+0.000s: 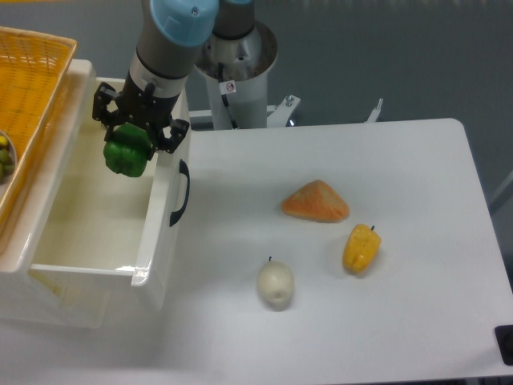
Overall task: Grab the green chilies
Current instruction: 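Lower the green bell pepper into the white bin, then open the gripper to release the pepper into the bin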
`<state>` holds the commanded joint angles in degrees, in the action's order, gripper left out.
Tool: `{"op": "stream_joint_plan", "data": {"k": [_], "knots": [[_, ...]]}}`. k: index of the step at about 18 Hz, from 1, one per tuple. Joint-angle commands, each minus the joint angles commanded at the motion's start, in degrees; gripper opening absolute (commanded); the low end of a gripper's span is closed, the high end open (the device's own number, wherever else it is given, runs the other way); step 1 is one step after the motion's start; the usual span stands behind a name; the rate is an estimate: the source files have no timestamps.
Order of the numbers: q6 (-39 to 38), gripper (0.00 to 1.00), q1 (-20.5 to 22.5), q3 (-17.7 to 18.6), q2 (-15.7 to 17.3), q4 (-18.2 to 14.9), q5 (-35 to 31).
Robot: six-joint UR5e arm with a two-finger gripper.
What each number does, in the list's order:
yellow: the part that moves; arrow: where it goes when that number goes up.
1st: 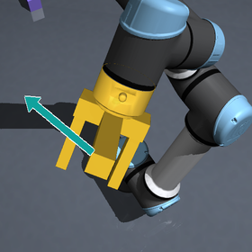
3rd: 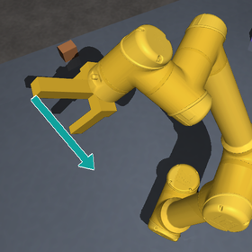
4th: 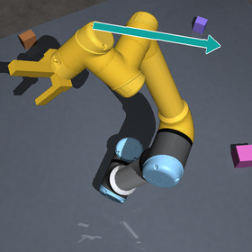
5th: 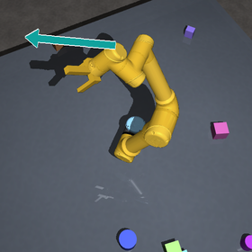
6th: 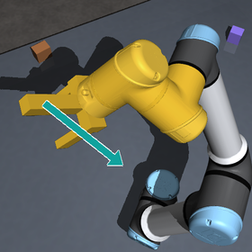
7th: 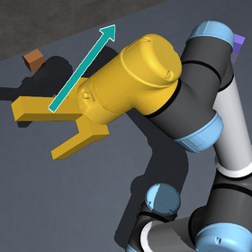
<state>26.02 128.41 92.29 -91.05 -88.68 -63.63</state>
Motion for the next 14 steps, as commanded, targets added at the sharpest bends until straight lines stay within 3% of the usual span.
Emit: {"op": "stream_joint_plan", "data": {"k": [4,5,6,8,9,14], "knots": [[0.1,0.57,-0.8,-0.1,-0.2,0.1,0.0],[0.2,0.62,-0.8,-0.1,-0.3,0.1,0.0],[0.3,0.75,-0.8,-0.1,-0.3,0.2,0.0],[0.3,0.82,-0.8,-0.1,-0.4,0.2,-0.2],[0.3,0.91,-0.8,-0.1,-0.4,0.3,-0.3],[0.3,0.92,-0.8,-0.5,-0.3,0.2,-0.6]]}}
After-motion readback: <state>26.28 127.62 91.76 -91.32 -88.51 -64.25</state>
